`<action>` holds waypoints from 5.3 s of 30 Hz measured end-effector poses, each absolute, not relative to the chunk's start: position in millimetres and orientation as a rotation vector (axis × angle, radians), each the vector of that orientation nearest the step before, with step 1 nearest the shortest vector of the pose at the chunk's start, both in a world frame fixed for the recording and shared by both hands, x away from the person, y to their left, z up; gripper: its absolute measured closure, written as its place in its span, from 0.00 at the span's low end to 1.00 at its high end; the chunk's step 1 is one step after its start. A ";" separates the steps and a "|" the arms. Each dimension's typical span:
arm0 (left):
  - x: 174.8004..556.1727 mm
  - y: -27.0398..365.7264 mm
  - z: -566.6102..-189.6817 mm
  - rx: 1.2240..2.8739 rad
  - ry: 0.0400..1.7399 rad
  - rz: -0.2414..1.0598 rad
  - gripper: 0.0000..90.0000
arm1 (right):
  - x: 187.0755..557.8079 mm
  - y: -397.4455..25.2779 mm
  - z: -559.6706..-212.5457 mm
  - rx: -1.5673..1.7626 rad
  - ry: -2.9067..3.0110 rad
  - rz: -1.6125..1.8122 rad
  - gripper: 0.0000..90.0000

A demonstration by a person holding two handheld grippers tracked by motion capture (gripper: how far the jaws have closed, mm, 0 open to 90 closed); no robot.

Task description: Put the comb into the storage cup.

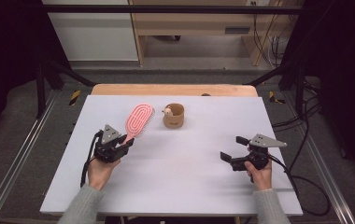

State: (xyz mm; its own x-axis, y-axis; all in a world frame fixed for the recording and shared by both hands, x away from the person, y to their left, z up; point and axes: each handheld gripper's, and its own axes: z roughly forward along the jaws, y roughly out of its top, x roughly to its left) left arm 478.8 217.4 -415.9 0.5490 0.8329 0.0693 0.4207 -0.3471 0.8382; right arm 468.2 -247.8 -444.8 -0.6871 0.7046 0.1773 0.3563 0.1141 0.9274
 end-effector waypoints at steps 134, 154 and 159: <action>437.3 86.2 -433.1 1.947 0.842 0.662 0.77 | 476.7 -159.1 -418.9 1.143 2.078 1.738 0.03; 428.0 70.2 -435.9 1.963 0.801 0.667 0.77 | 480.4 -151.5 -418.9 1.175 2.075 1.747 0.09; 425.4 67.6 -435.9 1.961 0.792 0.667 0.77 | 483.6 -150.4 -420.6 1.209 2.081 1.756 0.14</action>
State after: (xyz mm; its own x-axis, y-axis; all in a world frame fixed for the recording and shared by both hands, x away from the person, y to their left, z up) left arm 425.4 67.6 -435.9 0.6508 0.7460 0.1413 0.2658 -0.3982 0.8779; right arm 483.6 -150.4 -420.6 -0.6599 0.6581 0.3624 0.4679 -0.0174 0.8836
